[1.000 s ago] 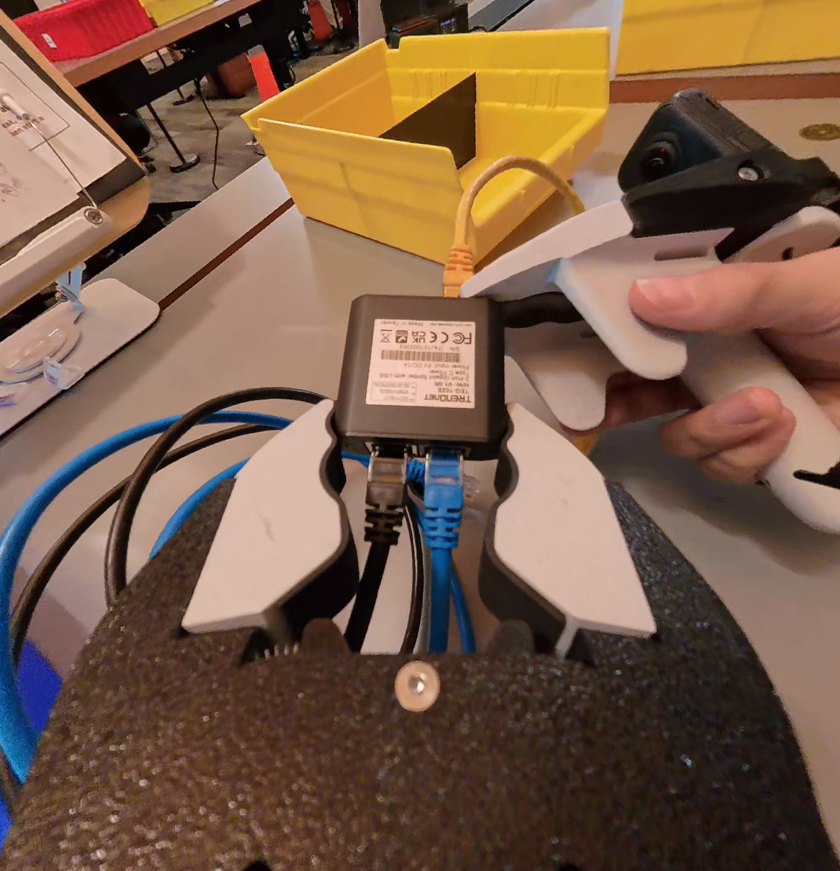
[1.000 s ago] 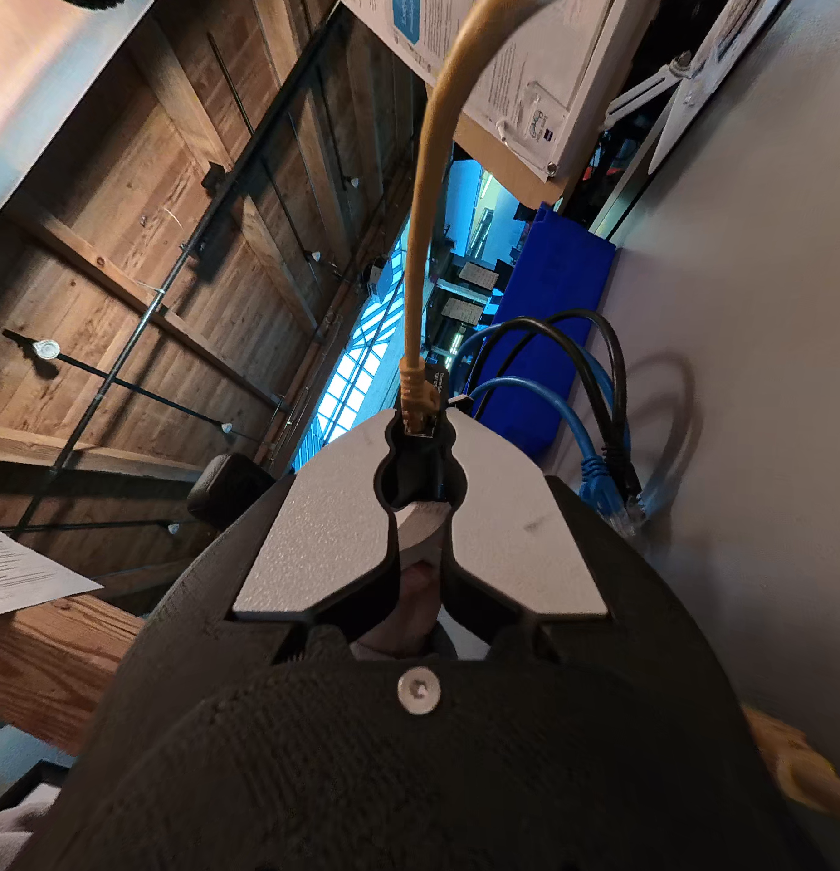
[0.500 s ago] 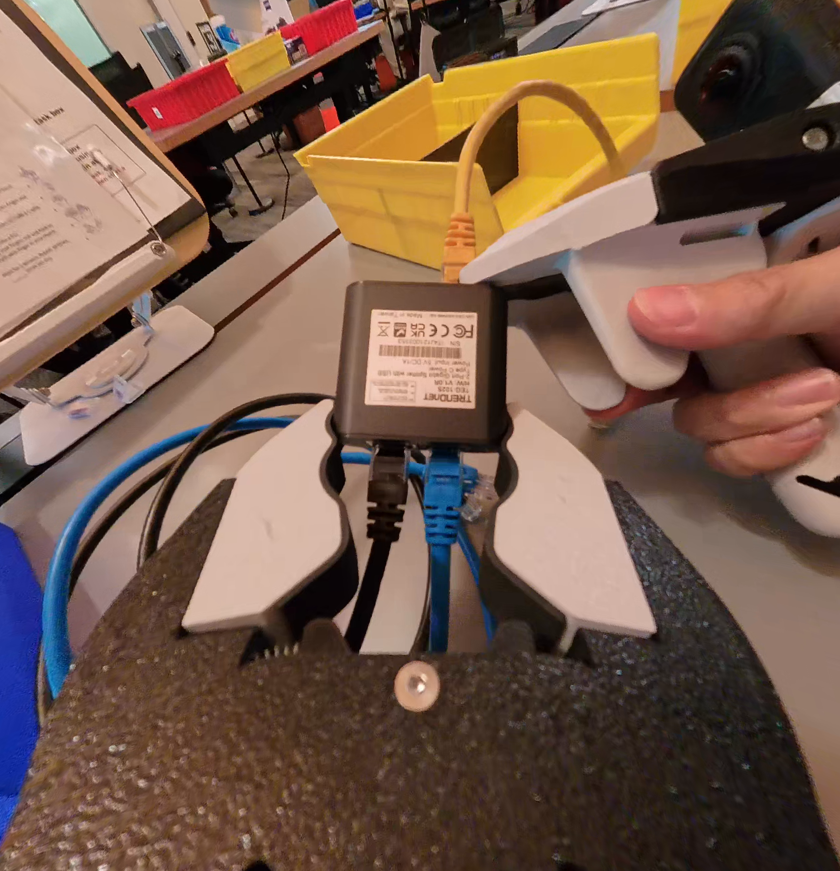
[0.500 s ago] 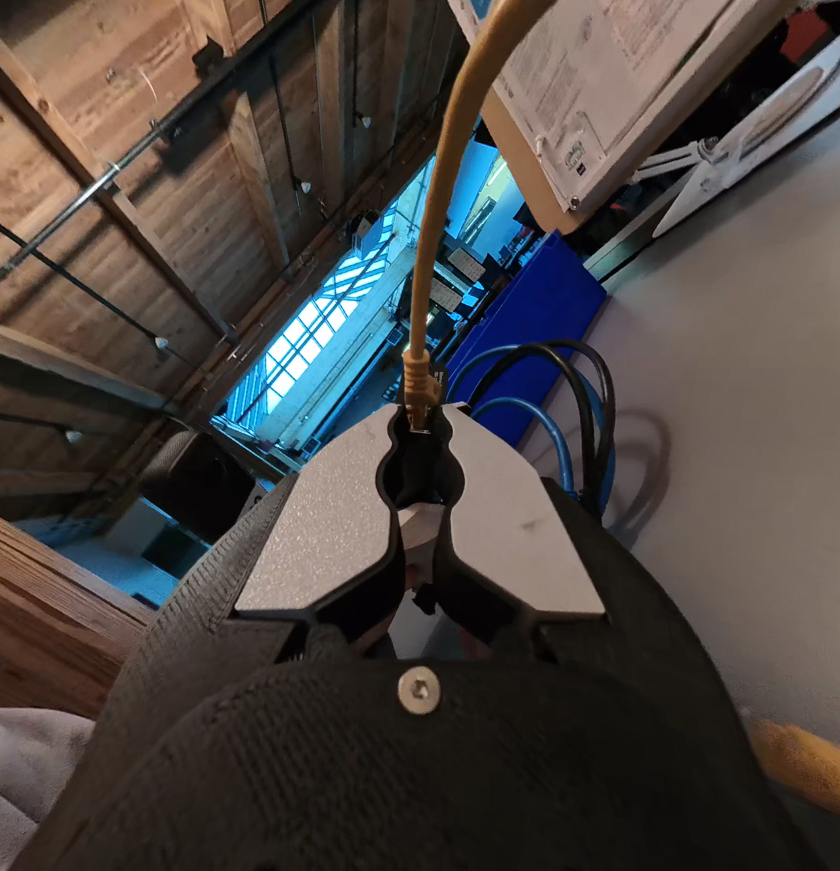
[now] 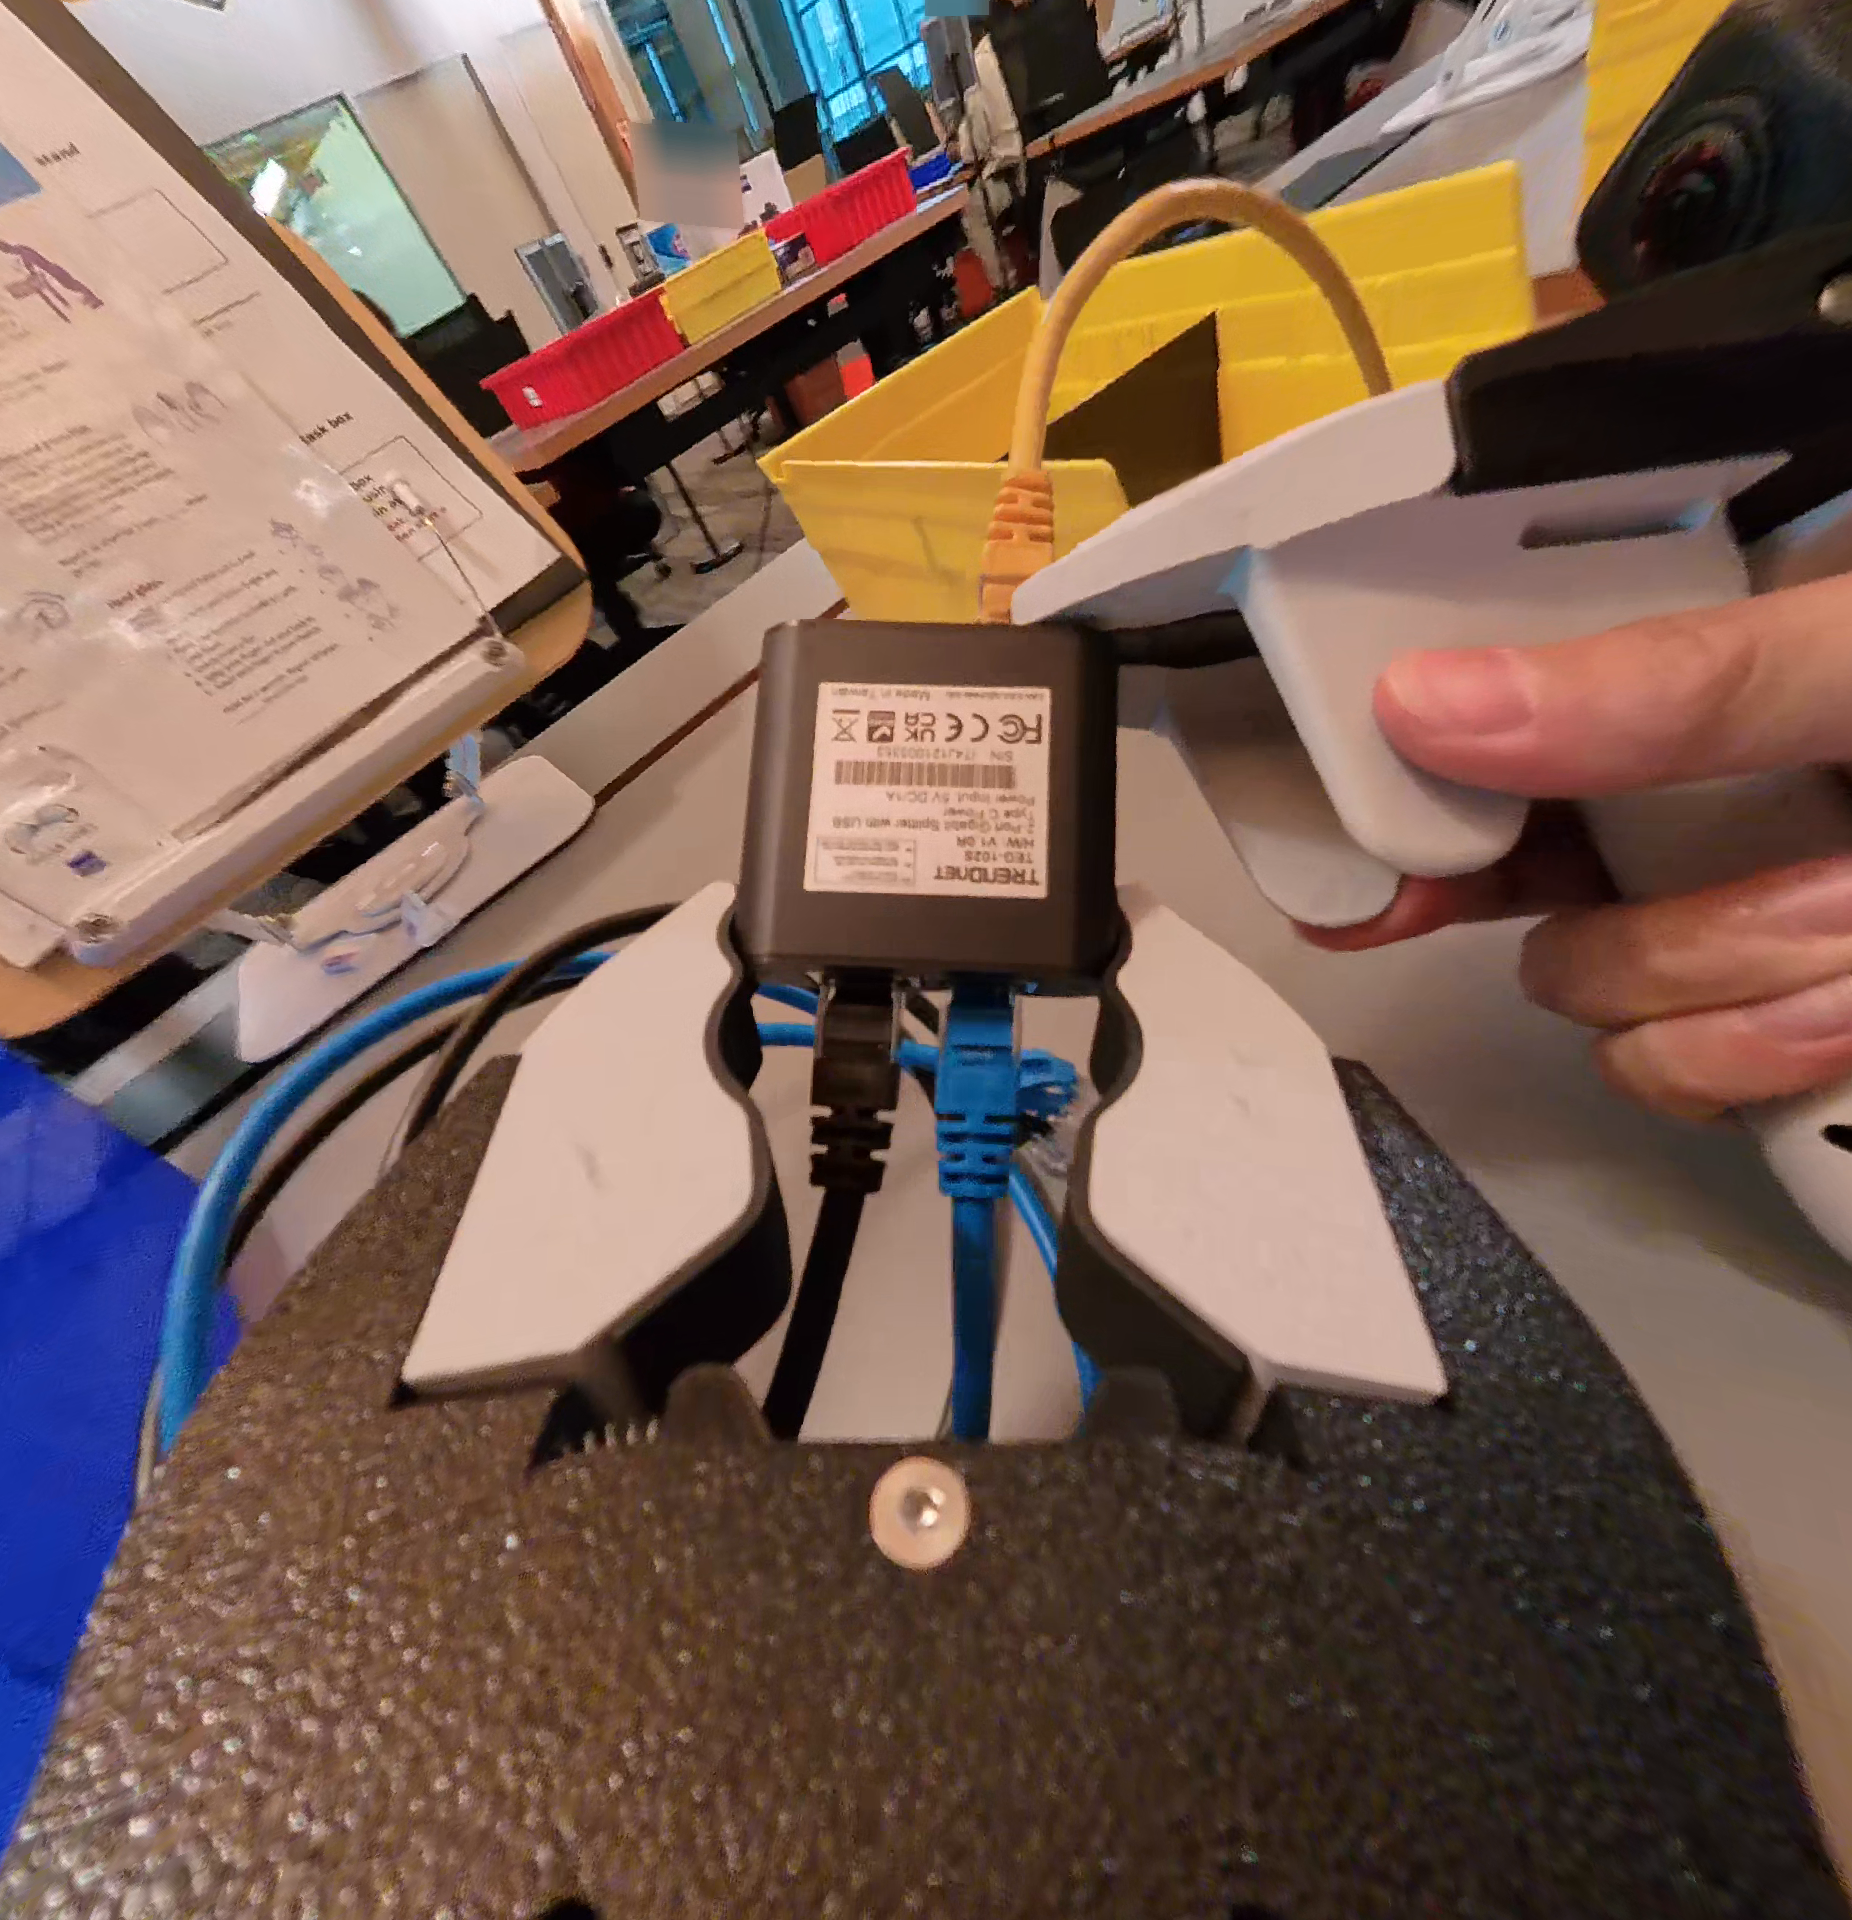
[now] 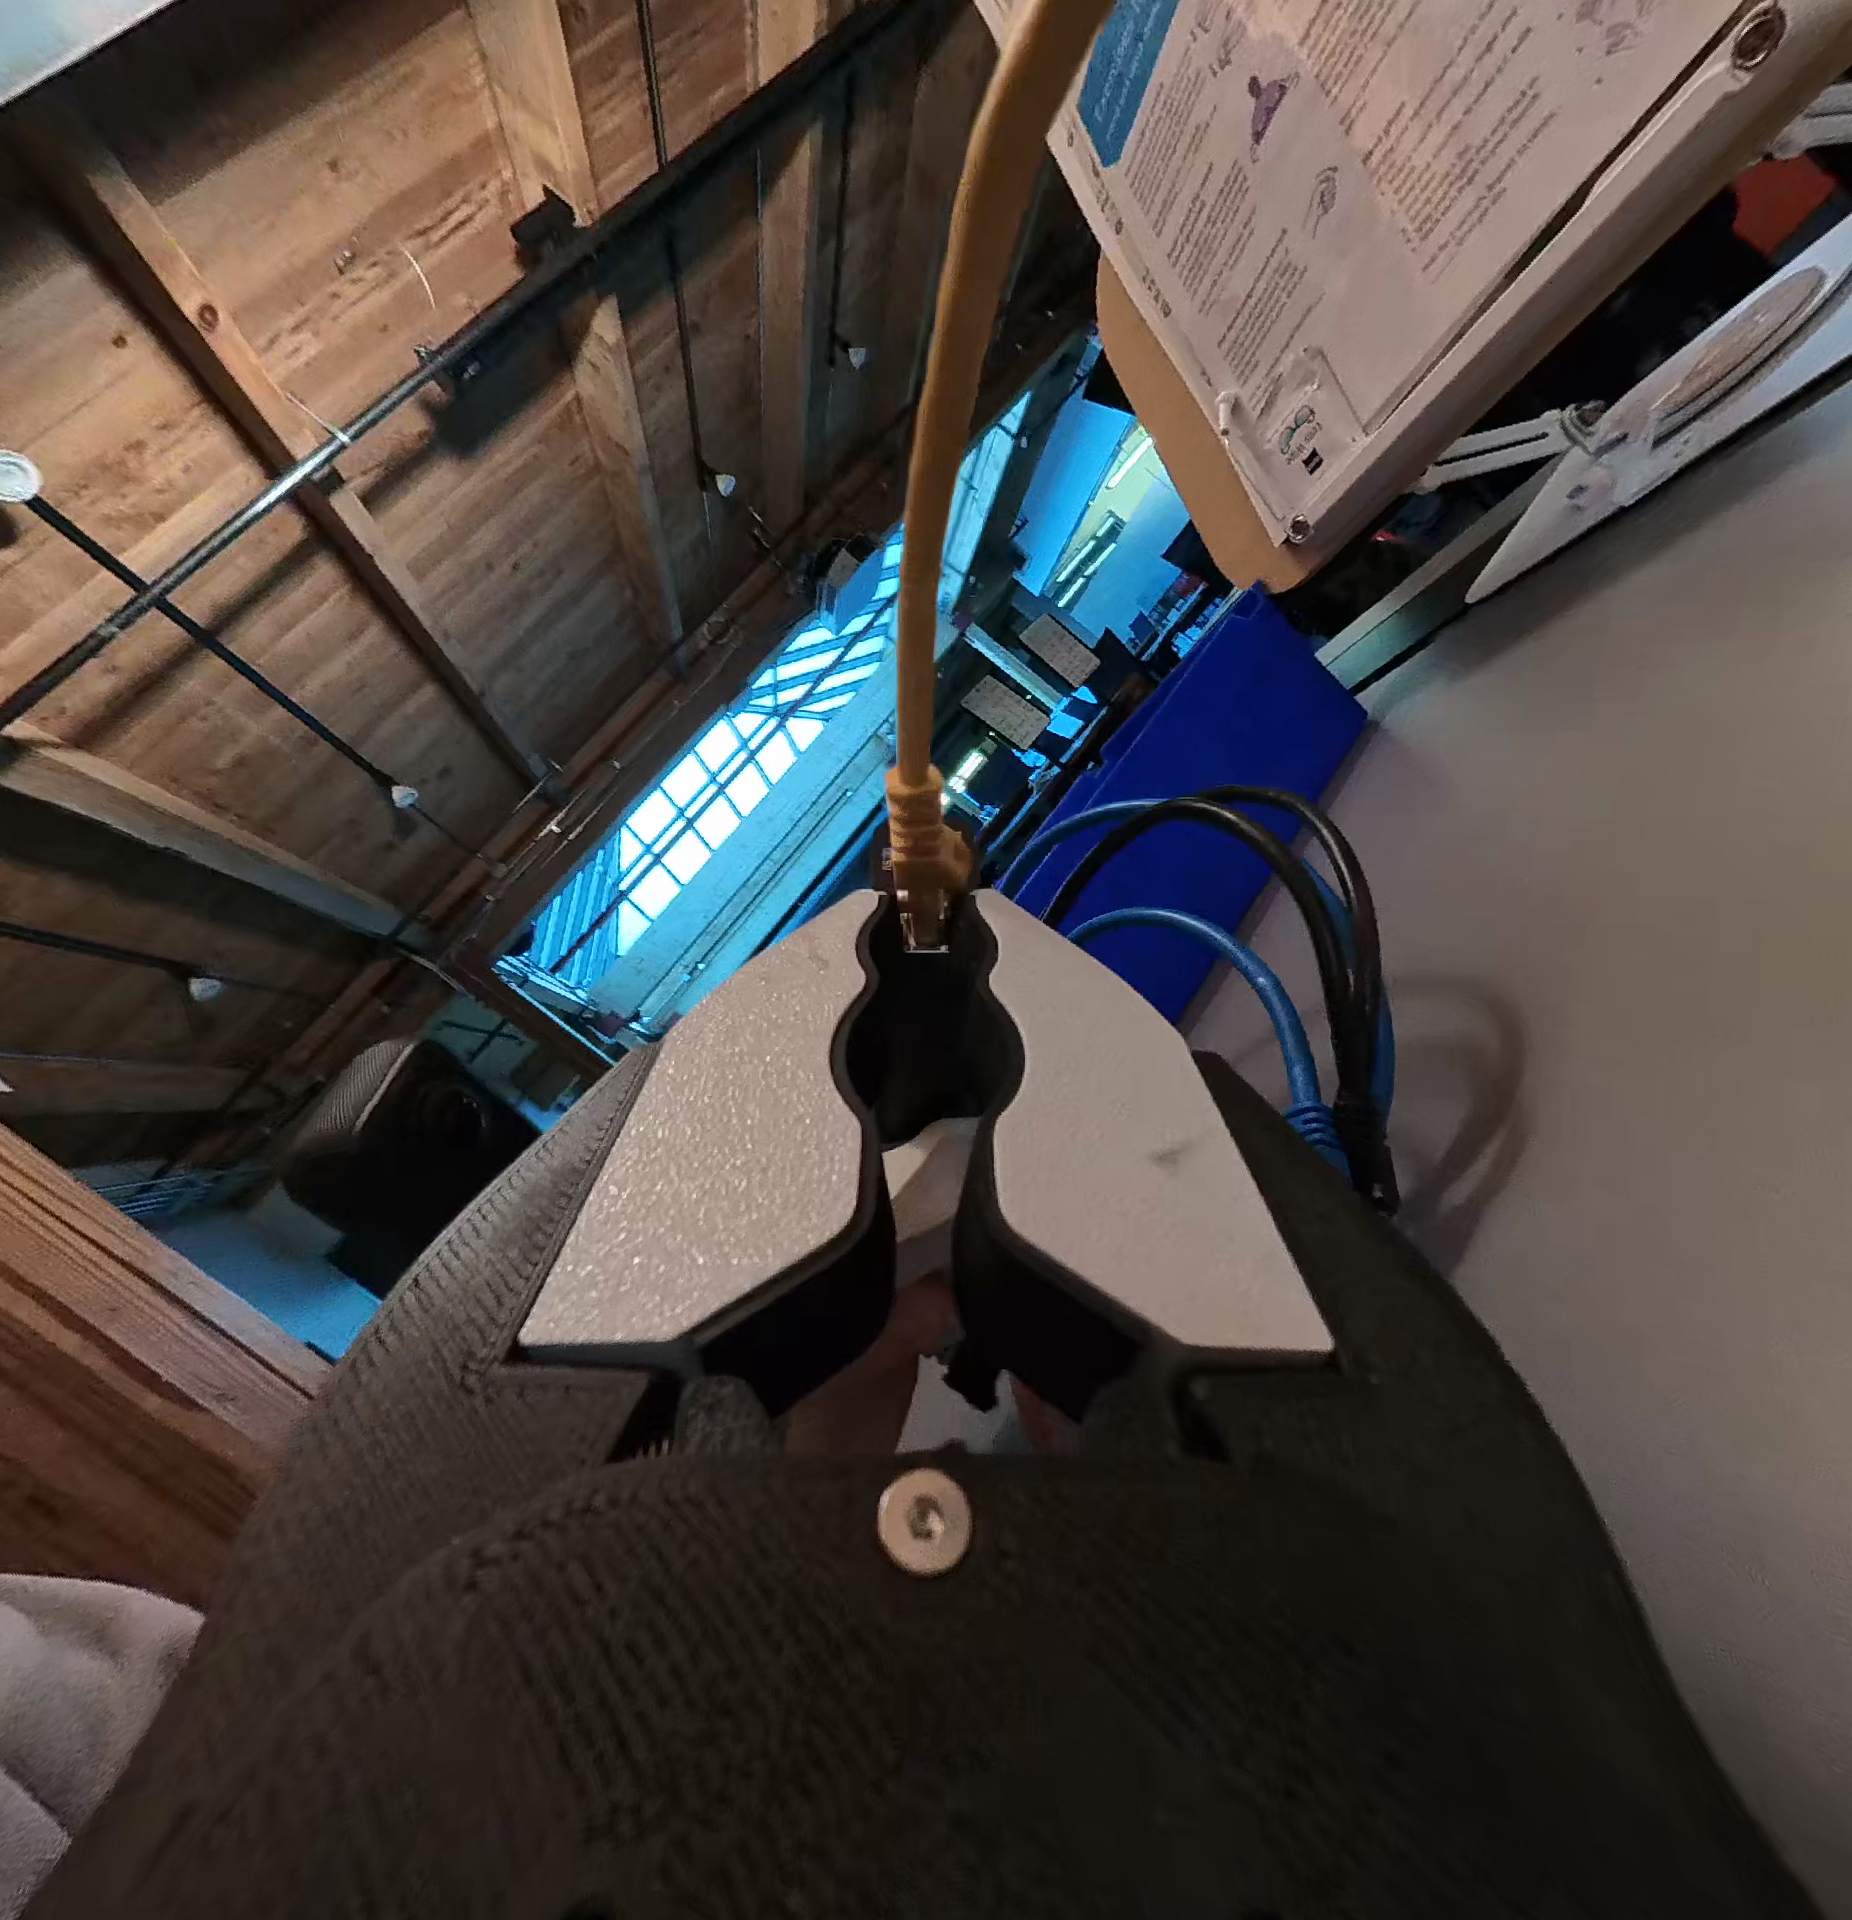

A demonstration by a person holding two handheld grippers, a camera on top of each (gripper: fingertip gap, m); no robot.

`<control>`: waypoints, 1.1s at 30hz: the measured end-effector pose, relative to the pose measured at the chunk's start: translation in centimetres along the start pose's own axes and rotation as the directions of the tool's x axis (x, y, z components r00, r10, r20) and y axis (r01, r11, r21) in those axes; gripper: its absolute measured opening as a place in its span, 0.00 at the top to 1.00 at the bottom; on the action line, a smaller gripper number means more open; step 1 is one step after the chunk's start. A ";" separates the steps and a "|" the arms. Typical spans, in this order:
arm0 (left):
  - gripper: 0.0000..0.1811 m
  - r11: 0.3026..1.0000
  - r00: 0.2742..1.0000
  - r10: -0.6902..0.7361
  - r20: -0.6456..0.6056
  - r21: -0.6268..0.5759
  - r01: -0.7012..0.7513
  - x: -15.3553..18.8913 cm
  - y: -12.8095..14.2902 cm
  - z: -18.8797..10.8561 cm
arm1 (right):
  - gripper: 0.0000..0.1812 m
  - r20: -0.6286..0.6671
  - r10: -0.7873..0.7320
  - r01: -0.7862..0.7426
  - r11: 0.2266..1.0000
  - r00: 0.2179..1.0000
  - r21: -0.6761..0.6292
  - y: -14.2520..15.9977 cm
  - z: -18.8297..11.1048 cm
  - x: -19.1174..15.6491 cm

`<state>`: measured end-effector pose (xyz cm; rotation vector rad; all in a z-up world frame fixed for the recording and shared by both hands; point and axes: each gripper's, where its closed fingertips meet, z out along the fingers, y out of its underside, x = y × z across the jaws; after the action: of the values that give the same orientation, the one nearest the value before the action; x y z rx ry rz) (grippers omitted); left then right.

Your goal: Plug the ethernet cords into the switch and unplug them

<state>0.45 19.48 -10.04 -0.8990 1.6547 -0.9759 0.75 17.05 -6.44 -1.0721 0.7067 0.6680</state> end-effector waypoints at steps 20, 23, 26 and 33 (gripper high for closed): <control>0.66 0.994 0.995 -0.096 -0.007 0.052 0.096 0.3 0.0 0.1 | 0.94 0.025 -0.108 0.109 0.993 0.994 -0.048 -0.1 0.3 -0.2; 0.66 0.994 0.994 -0.102 -0.032 0.038 0.103 0.2 0.0 0.1 | 0.93 -0.008 -0.098 0.098 0.995 0.995 -0.012 -0.2 0.3 -0.1; 0.66 0.994 0.994 -0.104 -0.032 0.022 0.105 0.3 0.3 0.1 | 0.93 -0.019 -0.063 0.063 0.998 0.998 -0.004 0.0 0.3 0.3; 0.66 0.996 0.996 -0.090 -0.022 0.019 0.090 0.4 0.4 0.2 | 0.94 -0.047 -0.077 0.079 0.996 0.996 0.037 -0.1 0.2 0.3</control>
<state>0.50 19.27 -10.56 -0.9597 1.6313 -1.0642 1.02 17.22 -6.61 -1.0764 0.7107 0.5622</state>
